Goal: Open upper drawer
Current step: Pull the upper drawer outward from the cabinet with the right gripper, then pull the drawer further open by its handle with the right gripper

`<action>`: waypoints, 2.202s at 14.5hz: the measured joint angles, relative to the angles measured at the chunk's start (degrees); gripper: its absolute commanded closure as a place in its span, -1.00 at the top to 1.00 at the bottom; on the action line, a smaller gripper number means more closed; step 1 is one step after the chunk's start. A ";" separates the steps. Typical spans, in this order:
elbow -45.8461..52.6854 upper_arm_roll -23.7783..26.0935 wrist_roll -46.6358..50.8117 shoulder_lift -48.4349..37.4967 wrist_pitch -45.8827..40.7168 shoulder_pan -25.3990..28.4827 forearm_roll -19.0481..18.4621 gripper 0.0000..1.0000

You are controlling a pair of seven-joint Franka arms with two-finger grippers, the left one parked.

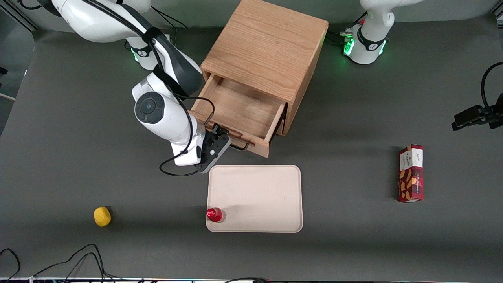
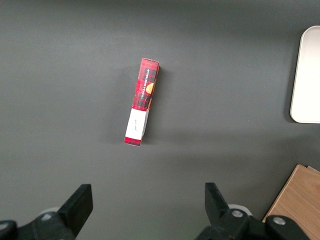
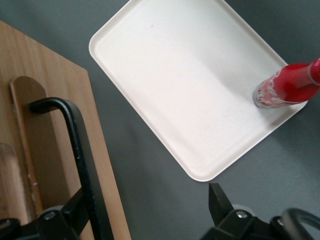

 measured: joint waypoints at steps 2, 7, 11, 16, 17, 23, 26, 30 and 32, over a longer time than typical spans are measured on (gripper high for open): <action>1.13 -0.46 0.00 1.01 0.00 0.00 -0.61 1.00; 2.72 -0.82 0.00 2.29 -0.19 -0.04 -0.81 1.00; 4.81 -1.37 0.00 3.45 -1.29 -0.13 -0.83 1.00; 7.40 -2.94 -0.98 4.25 -2.73 -0.26 -0.87 1.00; 7.76 -3.00 -1.21 4.34 -3.14 -0.27 -0.87 1.00; 10.58 -3.58 -1.97 5.17 -5.89 -0.28 -0.88 1.00; 11.60 -3.66 -2.15 5.81 -5.93 -0.28 -0.88 1.00; 14.35 -3.69 -2.18 6.43 -8.90 -0.26 -0.88 1.00; 16.80 -3.69 -2.19 6.54 -11.78 -0.25 -0.88 1.00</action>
